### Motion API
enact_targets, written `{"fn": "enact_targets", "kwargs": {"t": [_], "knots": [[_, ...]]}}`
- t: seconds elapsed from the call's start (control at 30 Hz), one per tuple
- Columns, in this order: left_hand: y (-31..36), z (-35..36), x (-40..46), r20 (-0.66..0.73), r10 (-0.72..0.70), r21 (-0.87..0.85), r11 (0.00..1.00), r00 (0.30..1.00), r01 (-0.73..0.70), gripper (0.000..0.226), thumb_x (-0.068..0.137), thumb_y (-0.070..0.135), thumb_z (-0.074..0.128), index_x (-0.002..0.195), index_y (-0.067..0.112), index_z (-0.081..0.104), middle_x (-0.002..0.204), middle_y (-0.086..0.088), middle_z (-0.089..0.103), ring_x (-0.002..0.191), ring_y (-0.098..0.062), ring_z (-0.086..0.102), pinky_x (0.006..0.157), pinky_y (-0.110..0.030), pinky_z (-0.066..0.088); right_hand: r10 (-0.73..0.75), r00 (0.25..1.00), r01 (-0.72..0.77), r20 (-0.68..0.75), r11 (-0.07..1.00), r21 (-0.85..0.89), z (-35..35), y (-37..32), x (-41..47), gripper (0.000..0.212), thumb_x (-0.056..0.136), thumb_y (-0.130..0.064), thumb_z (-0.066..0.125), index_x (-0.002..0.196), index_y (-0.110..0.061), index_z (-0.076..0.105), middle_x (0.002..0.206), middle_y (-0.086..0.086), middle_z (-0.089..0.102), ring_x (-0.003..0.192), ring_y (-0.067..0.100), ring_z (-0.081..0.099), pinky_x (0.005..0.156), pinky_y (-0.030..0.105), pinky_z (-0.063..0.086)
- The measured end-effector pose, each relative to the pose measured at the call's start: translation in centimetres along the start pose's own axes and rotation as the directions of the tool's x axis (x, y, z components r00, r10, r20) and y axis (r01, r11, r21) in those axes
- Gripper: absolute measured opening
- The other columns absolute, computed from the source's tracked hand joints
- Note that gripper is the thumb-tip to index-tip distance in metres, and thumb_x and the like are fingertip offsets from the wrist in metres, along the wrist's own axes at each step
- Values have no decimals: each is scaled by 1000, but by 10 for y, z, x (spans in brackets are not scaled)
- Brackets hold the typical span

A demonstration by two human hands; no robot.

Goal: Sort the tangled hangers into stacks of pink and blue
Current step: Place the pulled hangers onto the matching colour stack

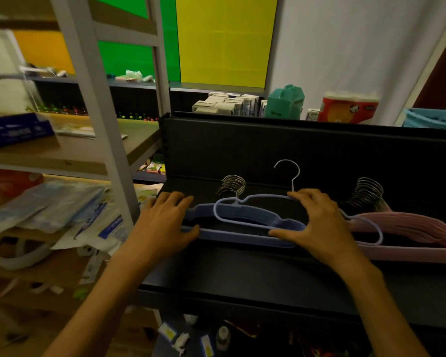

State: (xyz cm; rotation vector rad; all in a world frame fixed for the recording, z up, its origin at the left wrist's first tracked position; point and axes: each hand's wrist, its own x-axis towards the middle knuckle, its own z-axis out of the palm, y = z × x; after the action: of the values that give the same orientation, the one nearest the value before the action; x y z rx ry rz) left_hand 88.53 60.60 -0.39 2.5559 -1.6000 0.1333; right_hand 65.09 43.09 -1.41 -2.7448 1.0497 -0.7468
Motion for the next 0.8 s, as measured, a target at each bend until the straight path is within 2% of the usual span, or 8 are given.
{"fn": "enact_targets", "kwargs": {"t": [0.3,0.6,0.8], "knots": [[-58,-11,-1,-50,41,-46,998,998,-43,76,86,58,51,148,28,20,153,2,24,140,-19,19,112,-40,22,-53,995,53,89,999,1,35,-70,20,87,65,-69,65,137,-29,38,134,-6,36,121,12,34,99,25,28],[-66,-8,10,-56,152,-73,985,987,-156,75,87,56,50,149,28,18,152,3,23,139,-18,20,110,-36,23,-7,984,-6,178,997,72,58,-85,19,85,66,-69,66,137,-33,36,134,-9,36,114,4,33,95,22,31],[-58,-3,18,-53,217,-106,969,975,-222,73,88,56,48,148,28,20,151,3,25,138,-18,23,112,-37,23,13,980,-15,198,1000,8,55,-87,17,87,68,-71,62,140,-35,30,143,-8,32,129,10,28,103,26,23]]}}
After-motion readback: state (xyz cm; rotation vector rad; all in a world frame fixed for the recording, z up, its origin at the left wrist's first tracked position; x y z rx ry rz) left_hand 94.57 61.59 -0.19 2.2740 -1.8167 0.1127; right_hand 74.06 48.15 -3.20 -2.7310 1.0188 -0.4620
